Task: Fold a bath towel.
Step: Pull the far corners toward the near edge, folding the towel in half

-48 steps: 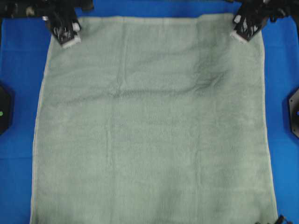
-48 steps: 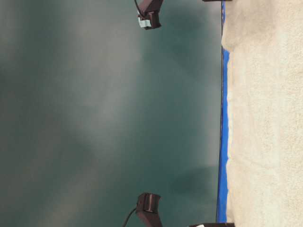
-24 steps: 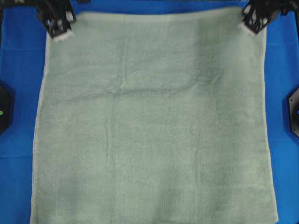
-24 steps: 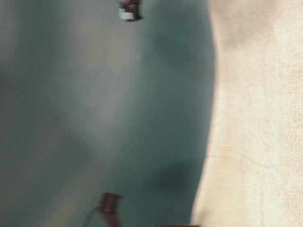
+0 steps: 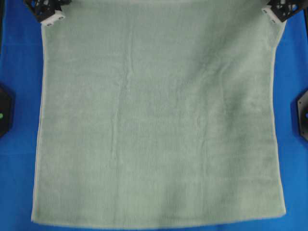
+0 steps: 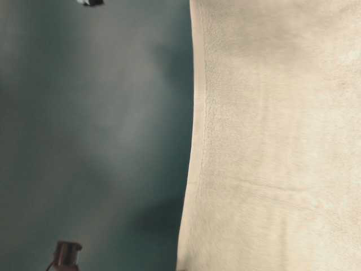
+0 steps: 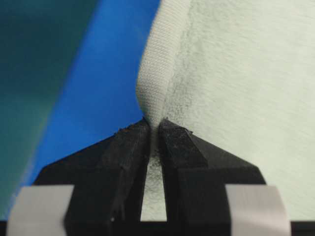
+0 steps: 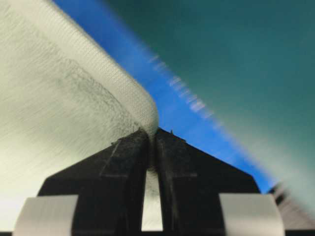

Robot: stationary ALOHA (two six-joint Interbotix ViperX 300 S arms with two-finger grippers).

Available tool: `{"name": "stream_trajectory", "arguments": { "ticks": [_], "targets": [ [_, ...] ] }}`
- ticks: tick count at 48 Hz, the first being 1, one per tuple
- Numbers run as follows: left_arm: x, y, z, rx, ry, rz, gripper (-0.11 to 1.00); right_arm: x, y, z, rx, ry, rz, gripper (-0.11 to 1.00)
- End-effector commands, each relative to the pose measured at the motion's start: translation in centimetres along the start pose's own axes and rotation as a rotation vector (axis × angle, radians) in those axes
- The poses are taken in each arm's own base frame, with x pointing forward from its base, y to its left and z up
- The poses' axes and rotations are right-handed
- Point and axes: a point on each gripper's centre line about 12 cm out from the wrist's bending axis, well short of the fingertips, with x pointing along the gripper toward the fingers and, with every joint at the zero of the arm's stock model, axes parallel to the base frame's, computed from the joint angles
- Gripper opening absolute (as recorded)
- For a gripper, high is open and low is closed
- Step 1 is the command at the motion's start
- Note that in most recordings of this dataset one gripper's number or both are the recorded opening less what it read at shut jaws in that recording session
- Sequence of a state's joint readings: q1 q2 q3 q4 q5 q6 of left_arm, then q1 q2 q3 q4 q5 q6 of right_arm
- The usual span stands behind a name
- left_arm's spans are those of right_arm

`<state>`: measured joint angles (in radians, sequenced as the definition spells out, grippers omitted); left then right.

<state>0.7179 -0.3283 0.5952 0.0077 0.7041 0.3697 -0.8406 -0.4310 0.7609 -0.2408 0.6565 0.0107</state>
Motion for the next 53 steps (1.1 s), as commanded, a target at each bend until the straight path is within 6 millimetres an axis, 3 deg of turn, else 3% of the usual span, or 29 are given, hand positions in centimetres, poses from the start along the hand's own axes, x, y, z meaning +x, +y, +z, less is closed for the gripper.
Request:
{"name": "stream_trajectory", "arguments": {
  "ticks": [1,11,16,26,41,53],
  "targets": [
    [-2.5,-2.8,0.1,0.014,-0.048,-0.041,0.06,-3.2,2.6,-0.8,-0.003,-0.06,0.066,0.07],
    [-6.7,-12.5,-3.0,0.122,-0.111,-0.26,0.06,-10.4,9.3,-5.3,0.013,-0.146,0.364,0.07],
    [-8.3,-16.6,-5.0,0.116,-0.116,-0.379,0.06,-12.9,12.3,-8.1,-0.003,-0.112,0.543,0.07],
    [-8.5,-24.6,-9.0,0.063,-0.042,-0.584,0.06,-13.7,18.2,-12.9,-0.126,0.052,0.725,0.07],
    [-9.3,-36.5,-12.9,0.18,0.019,-0.8,0.06,-14.7,27.1,-19.0,-0.233,0.22,0.859,0.07],
    [-10.8,-42.0,-13.3,0.244,0.069,-0.828,0.06,-15.7,33.3,-22.2,-0.265,0.291,0.873,0.07]
  ]
}}
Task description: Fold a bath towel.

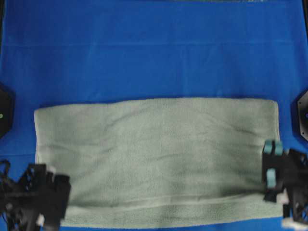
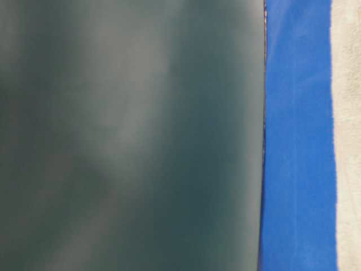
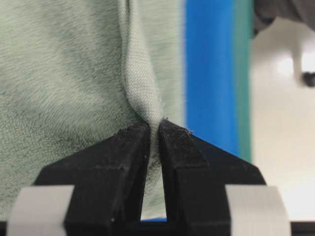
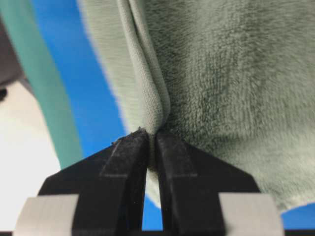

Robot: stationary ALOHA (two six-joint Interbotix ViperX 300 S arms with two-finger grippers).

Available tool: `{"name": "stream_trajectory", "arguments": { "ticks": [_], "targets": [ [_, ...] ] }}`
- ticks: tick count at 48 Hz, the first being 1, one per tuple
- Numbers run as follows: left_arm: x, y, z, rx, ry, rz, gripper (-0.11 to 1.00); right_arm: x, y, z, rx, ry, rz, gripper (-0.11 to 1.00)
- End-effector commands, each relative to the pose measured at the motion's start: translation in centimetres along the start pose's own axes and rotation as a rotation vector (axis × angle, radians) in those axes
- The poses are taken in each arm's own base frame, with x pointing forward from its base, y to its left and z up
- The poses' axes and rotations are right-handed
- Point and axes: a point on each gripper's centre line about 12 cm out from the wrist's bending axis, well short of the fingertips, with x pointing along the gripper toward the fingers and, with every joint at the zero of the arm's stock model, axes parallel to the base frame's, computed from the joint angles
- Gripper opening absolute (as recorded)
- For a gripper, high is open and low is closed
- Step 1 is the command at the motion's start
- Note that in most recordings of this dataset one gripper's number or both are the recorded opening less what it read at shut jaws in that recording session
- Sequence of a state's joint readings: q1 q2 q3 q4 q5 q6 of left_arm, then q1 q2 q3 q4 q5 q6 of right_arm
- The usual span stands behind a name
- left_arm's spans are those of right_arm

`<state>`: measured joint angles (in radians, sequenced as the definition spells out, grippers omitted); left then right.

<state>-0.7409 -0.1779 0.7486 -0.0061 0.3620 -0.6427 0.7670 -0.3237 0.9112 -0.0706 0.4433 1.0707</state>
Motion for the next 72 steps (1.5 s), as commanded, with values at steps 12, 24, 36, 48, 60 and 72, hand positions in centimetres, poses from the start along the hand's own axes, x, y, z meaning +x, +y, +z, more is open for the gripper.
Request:
{"name": "stream_trajectory", "arguments": {
  "ticks": [12,24,36,48,60,72],
  "targets": [
    [3.0,-2.1,-0.8,0.029,0.083,0.021,0.06,4.0,2.9,-0.3,0.075,0.074,-0.092,0.07],
    [4.0,-2.7,-2.2,0.013,0.12,0.028,0.06,4.7,2.6,-1.0,0.16,0.094,-0.139,0.07],
    [3.1,-4.3,-1.9,-0.03,0.074,-0.034,0.06,4.2,3.6,-2.4,0.177,0.101,-0.098,0.07],
    [3.3,-4.6,-1.4,-0.062,0.07,-0.032,0.58,4.0,3.3,-3.1,0.224,0.118,-0.152,0.26],
    [-0.4,-2.9,1.4,-0.025,0.04,0.018,0.7,-1.5,3.5,0.0,0.087,-0.016,-0.235,0.59],
    [-5.9,4.4,3.4,0.031,0.016,0.175,0.68,-7.3,-4.4,4.2,0.128,-0.205,-0.497,0.59]
  ]
}}
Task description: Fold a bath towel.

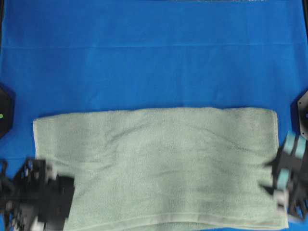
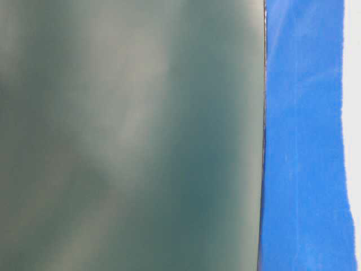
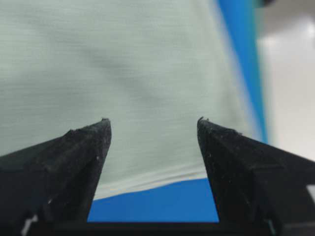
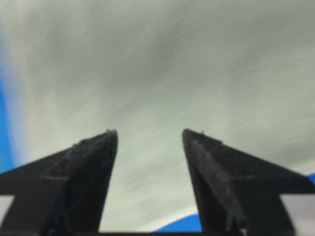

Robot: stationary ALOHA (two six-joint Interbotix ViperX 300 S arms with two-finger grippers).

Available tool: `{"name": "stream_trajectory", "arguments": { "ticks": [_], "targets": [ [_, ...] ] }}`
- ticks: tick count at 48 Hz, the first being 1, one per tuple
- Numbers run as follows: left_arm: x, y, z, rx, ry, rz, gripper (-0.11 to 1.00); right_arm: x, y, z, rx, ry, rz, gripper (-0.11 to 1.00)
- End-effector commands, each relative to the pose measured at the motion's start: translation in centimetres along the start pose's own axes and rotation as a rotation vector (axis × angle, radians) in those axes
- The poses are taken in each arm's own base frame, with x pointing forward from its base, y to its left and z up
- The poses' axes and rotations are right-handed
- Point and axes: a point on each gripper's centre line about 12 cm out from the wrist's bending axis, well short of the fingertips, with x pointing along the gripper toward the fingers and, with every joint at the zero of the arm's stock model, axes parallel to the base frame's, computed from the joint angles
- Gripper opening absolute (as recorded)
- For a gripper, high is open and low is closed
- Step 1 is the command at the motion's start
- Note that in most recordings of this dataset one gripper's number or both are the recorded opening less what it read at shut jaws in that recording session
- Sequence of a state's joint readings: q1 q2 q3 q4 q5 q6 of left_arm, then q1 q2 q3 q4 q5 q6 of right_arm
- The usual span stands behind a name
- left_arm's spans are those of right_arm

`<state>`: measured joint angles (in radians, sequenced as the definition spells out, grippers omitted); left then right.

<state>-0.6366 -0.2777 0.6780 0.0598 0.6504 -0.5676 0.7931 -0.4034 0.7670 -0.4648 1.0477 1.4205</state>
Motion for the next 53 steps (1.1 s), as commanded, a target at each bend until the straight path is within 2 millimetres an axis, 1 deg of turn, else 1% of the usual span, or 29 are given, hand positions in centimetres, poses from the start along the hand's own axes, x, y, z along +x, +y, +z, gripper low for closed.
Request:
{"name": "stream_trajectory", "arguments": {
  "ticks": [1,2,3,6,11,13,18,26,30,32,36,43,50,53],
  "targets": [
    [-1.5,3.0,0.5,-0.025,-0.026,0.048,0.68,-0.1,-3.4,1.5,0.071,-0.027,-0.063,0.59],
    [-1.7,3.9,0.4,-0.032,-0.03,0.061,0.68,0.0,-4.1,1.7,0.079,-0.031,-0.066,0.59],
    [-1.9,5.4,0.3,-0.056,-0.032,0.085,0.68,0.1,-4.8,1.9,0.082,-0.034,-0.071,0.59],
    [-2.6,7.9,0.2,-0.103,-0.052,0.124,0.68,0.4,-6.8,2.4,0.061,-0.041,-0.076,0.59],
    [-3.5,11.1,-0.3,-0.167,-0.082,0.173,0.68,1.1,-9.0,2.7,0.037,-0.031,-0.078,0.59],
    [-3.8,12.1,-0.5,-0.189,-0.087,0.191,0.68,1.5,-9.6,2.7,0.04,-0.017,-0.086,0.59],
    [-3.5,13.6,-1.5,-0.208,-0.072,0.221,0.68,3.0,-11.2,2.6,0.04,0.018,-0.115,0.59],
    [-1.6,16.2,-3.1,-0.209,-0.067,0.259,0.68,6.1,-12.9,1.8,0.044,0.051,-0.123,0.59],
    [-0.6,17.7,-4.1,-0.222,-0.076,0.279,0.68,7.8,-13.7,1.0,0.066,0.081,-0.131,0.59],
    [0.1,18.6,-4.9,-0.235,-0.079,0.29,0.68,8.6,-14.0,0.6,0.073,0.095,-0.134,0.59],
    [1.3,19.6,-6.1,-0.245,-0.085,0.299,0.68,10.1,-14.5,-0.3,0.078,0.121,-0.133,0.59],
    [3.3,20.0,-7.6,-0.269,-0.075,0.289,0.68,12.2,-14.8,-1.4,0.094,0.145,-0.105,0.59],
    [4.6,19.4,-7.7,-0.236,-0.004,0.276,0.62,13.0,-15.0,-1.8,0.1,0.164,-0.108,0.58],
    [4.8,19.2,-7.6,-0.227,0.033,0.277,0.56,13.1,-15.1,-1.6,0.102,0.168,-0.115,0.57]
  ]
}}
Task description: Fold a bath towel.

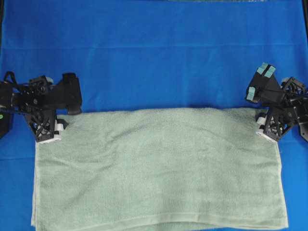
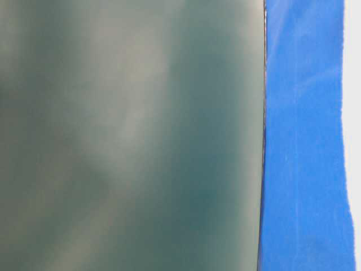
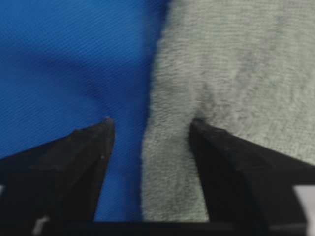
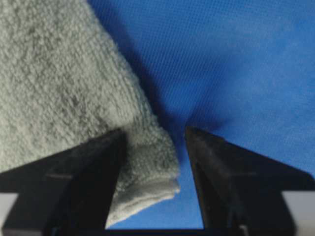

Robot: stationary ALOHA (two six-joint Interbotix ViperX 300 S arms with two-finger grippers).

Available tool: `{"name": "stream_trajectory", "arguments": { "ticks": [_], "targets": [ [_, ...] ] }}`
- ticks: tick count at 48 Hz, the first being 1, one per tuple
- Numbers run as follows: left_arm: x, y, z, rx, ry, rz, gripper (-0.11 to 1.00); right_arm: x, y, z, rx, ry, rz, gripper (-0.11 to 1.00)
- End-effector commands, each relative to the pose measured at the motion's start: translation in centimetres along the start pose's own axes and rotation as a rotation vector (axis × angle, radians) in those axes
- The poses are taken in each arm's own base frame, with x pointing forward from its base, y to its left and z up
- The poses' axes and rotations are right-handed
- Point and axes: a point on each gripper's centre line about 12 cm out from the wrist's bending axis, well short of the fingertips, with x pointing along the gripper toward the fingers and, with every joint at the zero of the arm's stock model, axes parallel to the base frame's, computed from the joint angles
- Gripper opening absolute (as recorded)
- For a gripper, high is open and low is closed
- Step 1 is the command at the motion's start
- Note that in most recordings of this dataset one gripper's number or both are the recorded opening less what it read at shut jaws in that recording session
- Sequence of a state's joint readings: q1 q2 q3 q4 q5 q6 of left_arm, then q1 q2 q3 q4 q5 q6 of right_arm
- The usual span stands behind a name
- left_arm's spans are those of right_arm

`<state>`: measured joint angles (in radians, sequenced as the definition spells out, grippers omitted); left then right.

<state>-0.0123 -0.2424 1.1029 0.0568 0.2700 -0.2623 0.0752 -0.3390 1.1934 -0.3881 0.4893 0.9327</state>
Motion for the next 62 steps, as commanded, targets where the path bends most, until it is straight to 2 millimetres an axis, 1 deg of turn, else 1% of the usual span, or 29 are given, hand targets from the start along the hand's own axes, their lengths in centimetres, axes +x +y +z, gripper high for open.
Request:
{"name": "stream_trajectory", "arguments": {
  "ticks": [1,4,7,8,10,11,14,17,20,21,22,25,28,29,36,39,40,42,47,51,53,56,59,62],
  "targets": [
    [0.4,-0.5,0.0,0.02,0.049,0.003,0.52,0.9,-0.5,-0.4,0.009,0.039,-0.03,0.55],
    [0.5,-0.5,-0.1,0.026,0.08,0.011,0.36,0.9,-0.6,-0.4,0.015,0.044,-0.038,0.47],
    [0.5,-0.4,-0.3,0.029,0.107,0.019,0.21,0.9,-0.6,-0.4,0.019,0.044,-0.038,0.31],
    [0.4,-0.4,-0.4,0.031,0.113,0.021,0.16,0.8,-0.6,-0.4,0.021,0.044,-0.038,0.25],
    [0.4,-0.3,-0.6,0.031,0.126,0.024,0.08,0.8,-0.6,-0.4,0.023,0.042,-0.036,0.16],
    [0.3,-0.3,-0.6,0.031,0.13,0.026,0.06,0.8,-0.5,-0.3,0.025,0.041,-0.035,0.13],
    [0.1,-0.3,-0.6,0.029,0.139,0.029,0.07,0.6,-0.5,-0.1,0.03,0.035,-0.033,0.12],
    [-0.4,-0.4,-0.2,0.027,0.137,0.03,0.07,-0.2,-0.4,0.5,0.037,0.019,-0.038,0.12],
    [-1.4,-0.5,0.6,0.027,0.128,0.031,0.06,-1.3,-0.4,1.3,0.051,-0.001,-0.048,0.12],
    [-2.1,-0.6,1.0,0.025,0.123,0.031,0.06,-1.8,-0.4,1.6,0.056,-0.01,-0.051,0.12],
    [-2.6,-0.6,1.5,0.024,0.117,0.031,0.07,-2.7,-0.3,2.3,0.066,-0.027,-0.054,0.12],
    [-4.3,-0.8,2.6,0.021,0.102,0.031,0.06,-4.7,-0.3,3.4,0.078,-0.059,-0.063,0.12],
    [-6.3,-1.1,3.5,0.018,0.088,0.029,0.06,-7.2,-0.3,4.5,0.093,-0.102,-0.064,0.12],
    [-7.5,-1.2,4.1,0.001,0.075,0.027,0.06,-8.5,-0.4,5.0,0.099,-0.125,-0.064,0.12],
    [-13.2,-1.8,6.3,-0.061,-0.021,-0.011,0.06,-14.7,-0.7,6.7,0.096,-0.262,-0.043,0.12],
    [-15.6,-2.3,7.2,-0.07,-0.077,-0.034,0.06,-17.0,-1.0,7.2,0.091,-0.331,-0.028,0.12],
    [-16.8,-2.6,7.5,-0.071,-0.101,-0.047,0.06,-18.0,-1.1,7.6,0.09,-0.366,-0.023,0.12],
    [-18.1,-3.0,7.8,-0.071,-0.133,-0.064,0.06,-19.0,-1.4,8.0,0.089,-0.408,-0.03,0.12],
    [-20.9,-4.0,8.6,-0.084,-0.206,-0.115,0.06,-20.9,-2.0,9.2,0.075,-0.502,-0.068,0.12],
    [-22.6,-5.2,9.3,-0.095,-0.244,-0.162,0.06,-22.2,-2.5,10.4,0.065,-0.586,-0.118,0.12],
    [-23.1,-5.7,9.5,-0.096,-0.253,-0.181,0.06,-23.2,-3.0,11.2,0.061,-0.638,-0.156,0.12],
    [-23.7,-6.6,9.8,-0.092,-0.263,-0.207,0.06,-24.0,-3.6,12.1,0.069,-0.682,-0.202,0.12],
    [-24.1,-7.4,10.3,-0.087,-0.275,-0.233,0.06,-24.3,-4.2,13.0,0.078,-0.709,-0.246,0.12],
    [-24.4,-8.4,10.8,-0.078,-0.288,-0.26,0.06,-24.0,-4.7,13.7,0.089,-0.705,-0.278,0.12]
  ]
}}
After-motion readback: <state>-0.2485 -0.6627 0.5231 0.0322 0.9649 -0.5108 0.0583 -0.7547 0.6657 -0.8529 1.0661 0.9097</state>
